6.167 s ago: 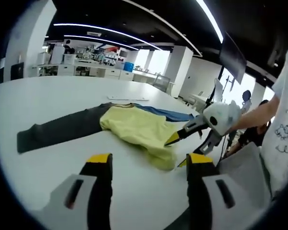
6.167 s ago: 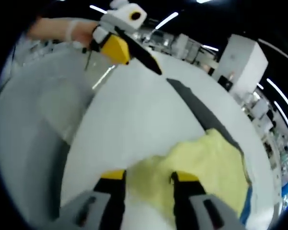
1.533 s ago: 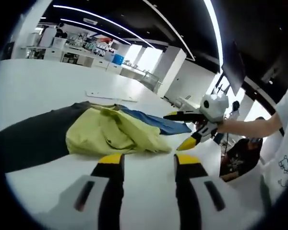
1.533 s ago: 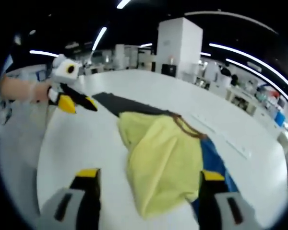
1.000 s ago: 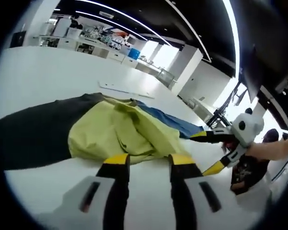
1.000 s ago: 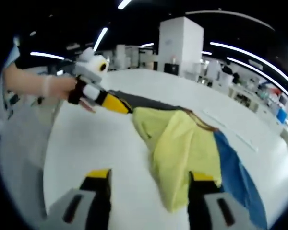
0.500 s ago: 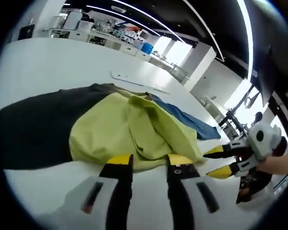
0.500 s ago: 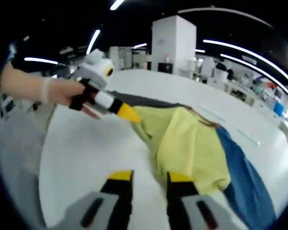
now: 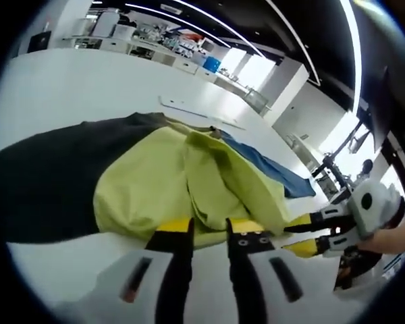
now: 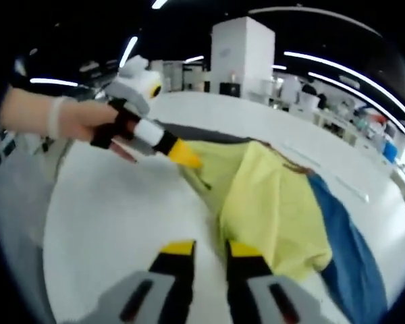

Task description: Fold the garment on the visible template until the final outline fits inside the template.

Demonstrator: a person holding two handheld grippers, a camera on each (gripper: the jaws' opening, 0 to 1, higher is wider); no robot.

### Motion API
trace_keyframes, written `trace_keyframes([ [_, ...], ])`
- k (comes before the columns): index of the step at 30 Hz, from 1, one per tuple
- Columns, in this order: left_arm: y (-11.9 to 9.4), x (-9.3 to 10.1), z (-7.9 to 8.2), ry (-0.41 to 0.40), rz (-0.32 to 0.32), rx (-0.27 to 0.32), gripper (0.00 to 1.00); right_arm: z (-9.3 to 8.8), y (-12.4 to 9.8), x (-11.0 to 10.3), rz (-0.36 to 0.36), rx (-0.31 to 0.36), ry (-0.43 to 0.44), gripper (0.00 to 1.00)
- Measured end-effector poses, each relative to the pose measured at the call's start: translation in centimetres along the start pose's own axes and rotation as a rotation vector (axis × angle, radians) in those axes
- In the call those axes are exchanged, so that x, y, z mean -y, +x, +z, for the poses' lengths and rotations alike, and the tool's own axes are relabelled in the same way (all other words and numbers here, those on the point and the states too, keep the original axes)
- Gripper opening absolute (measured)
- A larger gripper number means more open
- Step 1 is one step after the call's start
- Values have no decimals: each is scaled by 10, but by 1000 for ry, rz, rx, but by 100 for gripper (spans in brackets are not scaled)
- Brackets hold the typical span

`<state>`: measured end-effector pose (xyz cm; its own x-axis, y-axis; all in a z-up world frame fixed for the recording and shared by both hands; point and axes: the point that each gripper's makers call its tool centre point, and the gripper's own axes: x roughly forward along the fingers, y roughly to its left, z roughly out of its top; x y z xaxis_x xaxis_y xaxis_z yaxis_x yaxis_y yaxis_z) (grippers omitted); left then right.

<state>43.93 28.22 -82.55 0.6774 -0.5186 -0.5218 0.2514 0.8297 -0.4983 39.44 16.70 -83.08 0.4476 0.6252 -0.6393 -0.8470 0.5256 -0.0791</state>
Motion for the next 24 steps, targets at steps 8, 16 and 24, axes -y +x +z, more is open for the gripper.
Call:
trace_keyframes([
  [8,2,1,1,-15,-4,-1,12,-8,8,6,-11,-26,2,5],
  [16,4,1,1,-21,5,-1,5,-6,12,7,-44,-25,4,0],
  [24,-1,3,5,0,-11,10,0,-2,4,5,-46,-11,37,0],
])
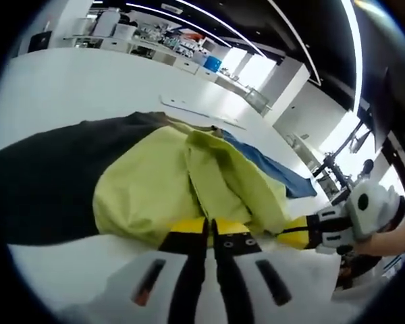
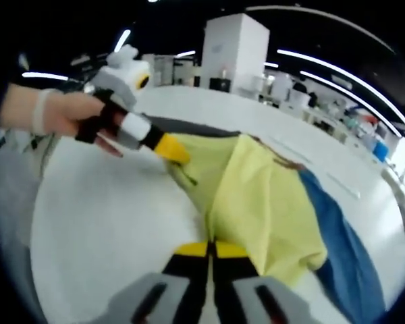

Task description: Fold the garment on the visible template until the final outline fits inside the template.

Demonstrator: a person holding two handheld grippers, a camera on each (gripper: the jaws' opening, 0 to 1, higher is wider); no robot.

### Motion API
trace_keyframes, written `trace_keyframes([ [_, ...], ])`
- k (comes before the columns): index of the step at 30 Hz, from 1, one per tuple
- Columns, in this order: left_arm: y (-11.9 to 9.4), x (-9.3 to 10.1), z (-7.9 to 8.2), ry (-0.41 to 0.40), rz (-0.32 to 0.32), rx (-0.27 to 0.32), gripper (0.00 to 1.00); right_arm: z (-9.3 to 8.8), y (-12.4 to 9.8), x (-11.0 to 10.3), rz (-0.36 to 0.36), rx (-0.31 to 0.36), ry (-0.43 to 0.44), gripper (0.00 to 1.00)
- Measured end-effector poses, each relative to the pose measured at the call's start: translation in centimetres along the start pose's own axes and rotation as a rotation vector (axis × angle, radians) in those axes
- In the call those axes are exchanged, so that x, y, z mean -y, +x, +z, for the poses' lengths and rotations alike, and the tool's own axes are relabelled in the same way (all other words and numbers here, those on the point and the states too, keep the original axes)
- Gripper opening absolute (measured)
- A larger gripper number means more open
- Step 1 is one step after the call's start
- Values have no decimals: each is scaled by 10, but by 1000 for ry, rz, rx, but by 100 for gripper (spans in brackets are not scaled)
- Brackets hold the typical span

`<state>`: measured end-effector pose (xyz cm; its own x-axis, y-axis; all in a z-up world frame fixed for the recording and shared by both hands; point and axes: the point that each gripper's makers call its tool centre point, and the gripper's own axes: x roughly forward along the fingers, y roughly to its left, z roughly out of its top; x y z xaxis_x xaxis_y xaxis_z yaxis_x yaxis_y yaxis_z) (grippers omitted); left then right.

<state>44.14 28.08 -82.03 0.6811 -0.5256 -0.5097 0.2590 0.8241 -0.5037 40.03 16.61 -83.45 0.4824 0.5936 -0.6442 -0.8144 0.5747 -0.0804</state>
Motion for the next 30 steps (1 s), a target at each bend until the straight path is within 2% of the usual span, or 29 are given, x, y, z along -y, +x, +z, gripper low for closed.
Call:
trace_keyframes([
  [9,-22,15,12,44,-39,38,0,6,-18,-8,16,20,3,0],
  [11,-29,13,15,58,-47,41,0,10,-26,-11,17,27,6,0],
  [16,-55,23,16,100,-53,52,0,15,-40,-14,17,41,-4,0],
  [20,-80,32,9,150,-58,49,0,14,-55,-21,22,36,-29,0],
  [21,-84,25,9,158,-57,45,0,12,-58,-22,23,35,-31,0],
  [23,-95,27,4,169,-56,42,0,9,-65,-24,23,31,-35,0],
  [30,-132,11,-18,183,-31,19,0,-10,-88,-30,12,2,-48,0],
])
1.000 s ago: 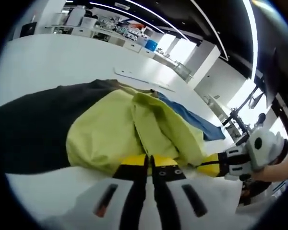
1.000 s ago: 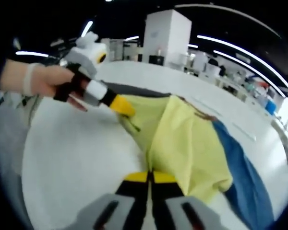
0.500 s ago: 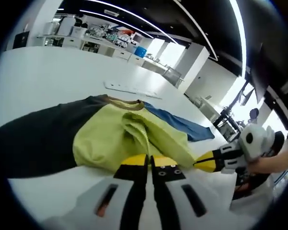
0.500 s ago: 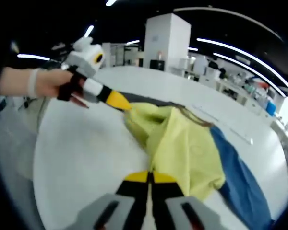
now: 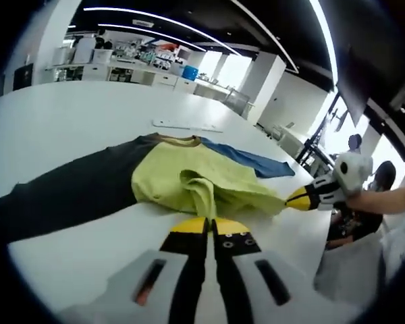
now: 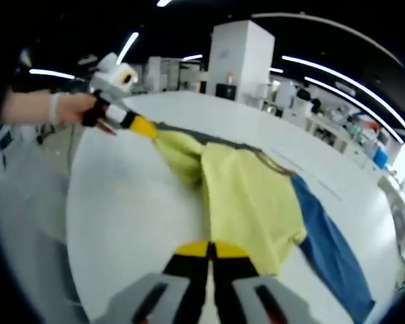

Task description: Fold the garment on the visible template until the final outline fits inside the template.

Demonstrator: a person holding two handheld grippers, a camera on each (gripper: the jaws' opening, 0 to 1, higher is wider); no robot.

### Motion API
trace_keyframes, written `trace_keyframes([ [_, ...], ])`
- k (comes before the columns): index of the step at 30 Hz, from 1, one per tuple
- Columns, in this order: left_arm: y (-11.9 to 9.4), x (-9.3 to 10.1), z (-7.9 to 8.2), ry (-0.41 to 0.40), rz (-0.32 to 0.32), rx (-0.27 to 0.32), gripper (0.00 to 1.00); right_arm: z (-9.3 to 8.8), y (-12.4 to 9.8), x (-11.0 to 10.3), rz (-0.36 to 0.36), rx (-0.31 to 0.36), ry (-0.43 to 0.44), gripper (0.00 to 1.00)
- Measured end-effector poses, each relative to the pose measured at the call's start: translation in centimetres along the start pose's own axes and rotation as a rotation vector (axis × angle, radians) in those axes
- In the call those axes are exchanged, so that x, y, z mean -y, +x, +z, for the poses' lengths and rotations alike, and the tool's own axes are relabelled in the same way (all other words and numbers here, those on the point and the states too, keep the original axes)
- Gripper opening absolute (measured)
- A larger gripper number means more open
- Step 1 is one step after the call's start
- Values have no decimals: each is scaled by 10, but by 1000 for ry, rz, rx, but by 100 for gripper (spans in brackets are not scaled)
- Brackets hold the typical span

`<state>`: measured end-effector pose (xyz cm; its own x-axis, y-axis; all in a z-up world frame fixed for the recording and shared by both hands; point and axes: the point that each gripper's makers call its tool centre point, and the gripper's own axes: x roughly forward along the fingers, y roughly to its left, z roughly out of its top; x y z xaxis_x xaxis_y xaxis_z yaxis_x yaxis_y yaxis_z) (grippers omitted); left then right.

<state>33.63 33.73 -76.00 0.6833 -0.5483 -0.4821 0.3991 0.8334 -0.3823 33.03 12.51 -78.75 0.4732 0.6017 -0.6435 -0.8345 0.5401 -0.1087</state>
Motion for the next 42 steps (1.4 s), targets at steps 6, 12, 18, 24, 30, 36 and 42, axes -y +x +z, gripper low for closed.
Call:
trace_keyframes([
  [6,-28,-3,-19,43,7,-48,0,-17,-23,-10,23,-25,19,0],
  [12,-52,-10,-43,93,29,-130,0,-40,-41,-17,39,-69,17,0],
  [18,-72,-11,-61,159,51,-201,0,-52,-51,-29,69,-100,9,0],
  [24,-84,-12,-78,238,63,-275,0,-64,-61,-35,101,-131,23,0],
  [30,-88,-7,-91,297,60,-338,0,-77,-71,-33,117,-152,53,0],
  [36,-83,0,-110,343,31,-408,0,-92,-77,-36,128,-191,65,0],
  [42,-82,-11,-129,397,26,-461,0,-105,-78,-37,128,-212,102,0],
])
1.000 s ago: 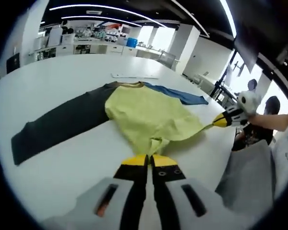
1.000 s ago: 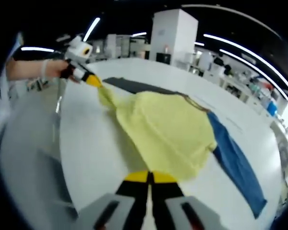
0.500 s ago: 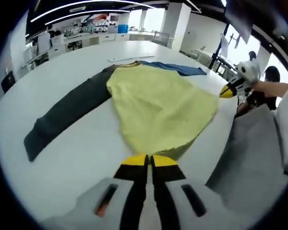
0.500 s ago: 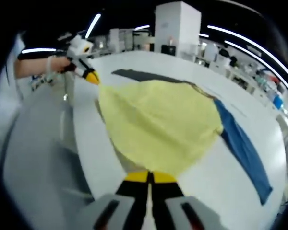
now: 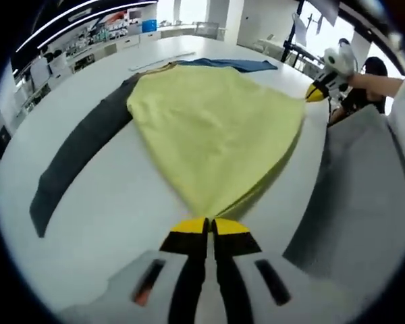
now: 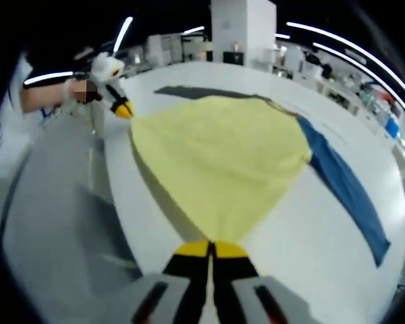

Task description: Fold the garment on the visible template until the final outline fits inside the template.

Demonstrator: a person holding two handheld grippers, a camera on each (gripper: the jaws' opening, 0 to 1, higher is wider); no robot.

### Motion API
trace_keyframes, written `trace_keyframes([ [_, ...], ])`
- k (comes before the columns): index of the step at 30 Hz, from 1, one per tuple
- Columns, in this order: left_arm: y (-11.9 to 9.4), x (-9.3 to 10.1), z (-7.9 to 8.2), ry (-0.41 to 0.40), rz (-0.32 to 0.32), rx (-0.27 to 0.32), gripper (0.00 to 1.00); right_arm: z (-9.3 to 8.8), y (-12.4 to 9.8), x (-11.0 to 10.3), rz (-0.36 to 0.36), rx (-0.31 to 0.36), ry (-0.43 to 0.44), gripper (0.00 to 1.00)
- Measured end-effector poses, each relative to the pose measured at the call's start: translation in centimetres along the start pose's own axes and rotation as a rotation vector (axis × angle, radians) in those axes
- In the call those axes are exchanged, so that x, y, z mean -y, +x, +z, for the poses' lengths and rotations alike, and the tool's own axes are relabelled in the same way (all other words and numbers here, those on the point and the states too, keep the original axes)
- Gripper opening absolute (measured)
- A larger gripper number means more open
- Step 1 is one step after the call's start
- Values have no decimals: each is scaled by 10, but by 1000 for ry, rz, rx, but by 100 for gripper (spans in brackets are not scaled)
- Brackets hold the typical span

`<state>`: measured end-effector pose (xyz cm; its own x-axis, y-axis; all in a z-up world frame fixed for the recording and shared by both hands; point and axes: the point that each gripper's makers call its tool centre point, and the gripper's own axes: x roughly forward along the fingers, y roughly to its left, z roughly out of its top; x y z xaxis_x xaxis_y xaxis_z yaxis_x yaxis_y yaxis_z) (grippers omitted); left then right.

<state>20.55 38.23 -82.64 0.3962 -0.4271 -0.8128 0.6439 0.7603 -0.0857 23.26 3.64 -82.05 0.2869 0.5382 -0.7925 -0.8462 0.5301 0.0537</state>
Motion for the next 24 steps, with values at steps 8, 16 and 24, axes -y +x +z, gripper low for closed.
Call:
trace_keyframes([
  [8,2,-2,-4,-8,-1,-10,0,-7,8,-2,10,-21,8,0],
  [16,4,-1,-6,-13,2,-9,0,-13,9,-1,12,-37,-9,0],
  [24,6,5,-7,-7,-7,-6,0,-20,13,4,5,-56,9,0],
])
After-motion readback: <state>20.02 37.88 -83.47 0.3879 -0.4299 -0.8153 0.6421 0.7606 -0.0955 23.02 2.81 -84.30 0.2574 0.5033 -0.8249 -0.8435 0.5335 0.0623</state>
